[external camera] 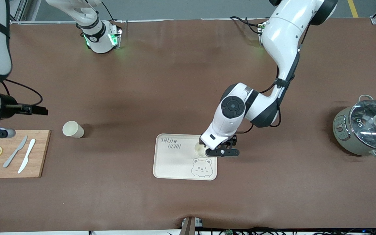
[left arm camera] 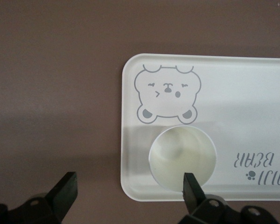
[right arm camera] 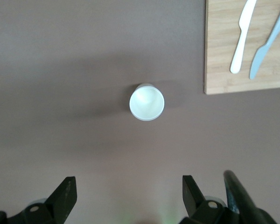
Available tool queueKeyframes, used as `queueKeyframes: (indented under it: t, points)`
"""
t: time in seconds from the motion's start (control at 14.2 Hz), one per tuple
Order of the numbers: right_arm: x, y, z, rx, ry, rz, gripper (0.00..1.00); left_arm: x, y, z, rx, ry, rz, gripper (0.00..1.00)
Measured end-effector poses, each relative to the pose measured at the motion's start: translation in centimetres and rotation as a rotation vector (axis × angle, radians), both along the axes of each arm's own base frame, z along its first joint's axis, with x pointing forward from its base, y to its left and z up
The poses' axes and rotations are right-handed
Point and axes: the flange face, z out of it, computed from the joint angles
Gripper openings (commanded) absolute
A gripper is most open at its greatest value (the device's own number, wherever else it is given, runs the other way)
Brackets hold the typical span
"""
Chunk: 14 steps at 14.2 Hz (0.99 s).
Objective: Place white IKEA cup upright on tray with both arms
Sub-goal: 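Raise the left gripper away while the right gripper reaches the other cup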
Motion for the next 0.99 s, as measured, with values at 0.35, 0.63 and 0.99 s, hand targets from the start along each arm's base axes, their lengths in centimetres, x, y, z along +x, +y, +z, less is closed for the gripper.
queueKeyframes:
  t: [0.35, 0.63, 0.99]
  points:
    - [0.4, -3.8, -8.1, 0.008, -0.016, 0.005, 1.0, 0.9, 5.5, 8.0, 0.044, 0.041, -0.003, 1.0]
    - [0.5, -5.7, -13.7, 0.01, -0.01, 0.004, 1.0, 2.2, 13.0, 13.3, 0.066, 0.071, -0.033, 1.0]
    - [-0.9, -6.7, -19.0, 0.002, -0.047, -0.009, 1.0, 4.3, 21.9, 15.0, 0.086, 0.087, -0.08, 1.0]
